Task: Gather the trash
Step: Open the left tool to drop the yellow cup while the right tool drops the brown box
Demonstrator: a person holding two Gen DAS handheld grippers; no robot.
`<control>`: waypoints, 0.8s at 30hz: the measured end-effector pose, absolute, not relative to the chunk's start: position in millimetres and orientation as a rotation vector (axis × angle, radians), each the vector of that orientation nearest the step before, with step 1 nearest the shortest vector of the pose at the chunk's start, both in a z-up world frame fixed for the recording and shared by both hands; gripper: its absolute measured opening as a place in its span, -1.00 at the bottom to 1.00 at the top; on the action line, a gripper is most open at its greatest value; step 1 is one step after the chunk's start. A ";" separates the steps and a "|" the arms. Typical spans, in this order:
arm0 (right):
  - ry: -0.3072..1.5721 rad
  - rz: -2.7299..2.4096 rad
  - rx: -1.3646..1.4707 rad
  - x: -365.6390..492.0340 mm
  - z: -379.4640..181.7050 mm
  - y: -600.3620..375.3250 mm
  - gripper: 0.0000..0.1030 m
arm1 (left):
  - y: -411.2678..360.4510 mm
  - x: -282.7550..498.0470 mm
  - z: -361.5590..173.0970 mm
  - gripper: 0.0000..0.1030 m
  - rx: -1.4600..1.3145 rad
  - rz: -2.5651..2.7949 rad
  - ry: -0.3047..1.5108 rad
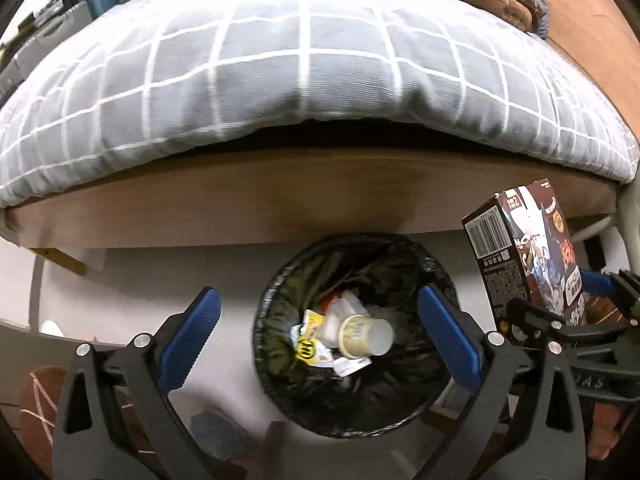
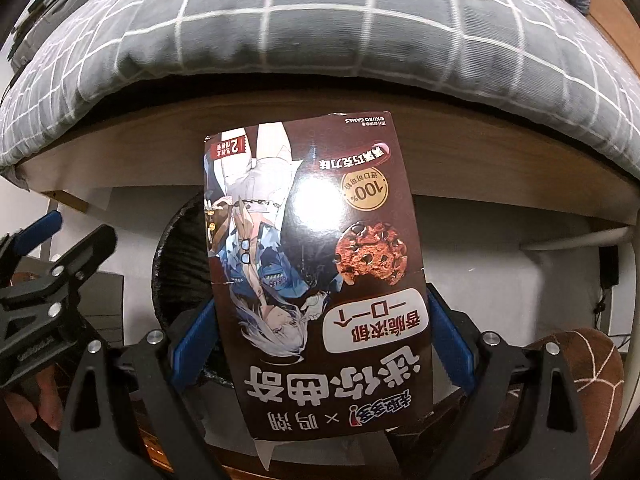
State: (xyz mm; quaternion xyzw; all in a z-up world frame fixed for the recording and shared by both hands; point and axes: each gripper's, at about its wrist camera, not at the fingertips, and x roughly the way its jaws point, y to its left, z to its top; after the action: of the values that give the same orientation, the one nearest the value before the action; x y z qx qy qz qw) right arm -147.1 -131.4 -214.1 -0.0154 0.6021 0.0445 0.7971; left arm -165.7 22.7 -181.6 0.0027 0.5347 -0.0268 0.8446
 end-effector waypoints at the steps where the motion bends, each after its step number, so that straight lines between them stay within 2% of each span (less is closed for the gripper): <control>1: 1.297 0.098 -0.047 -147.2 -214.2 -129.1 0.74 | 26.7 -166.7 -179.6 0.89 0.009 -0.051 1.127; 14: 1.348 0.135 -0.117 -143.5 -214.8 -120.6 0.76 | 62.6 -179.5 -161.8 0.89 -0.009 -0.027 1.126; 17: 1.351 0.141 -0.127 -140.1 -214.5 -120.0 0.78 | 68.8 -180.7 -157.7 0.89 -0.026 -0.018 1.124; 19: 1.353 0.150 -0.136 -140.3 -213.4 -120.4 0.86 | 69.0 -180.3 -158.9 0.89 -0.029 -0.016 1.126; 24: 1.340 0.142 -0.148 -140.0 -211.0 -126.3 0.86 | 66.1 -180.4 -161.3 0.89 -0.024 -0.020 1.131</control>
State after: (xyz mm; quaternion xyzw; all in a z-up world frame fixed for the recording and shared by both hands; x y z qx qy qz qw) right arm -140.0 -126.3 -211.0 -0.0687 0.6197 0.0657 0.7790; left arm -180.4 66.1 -161.3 -0.0115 0.5360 -0.0093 0.8441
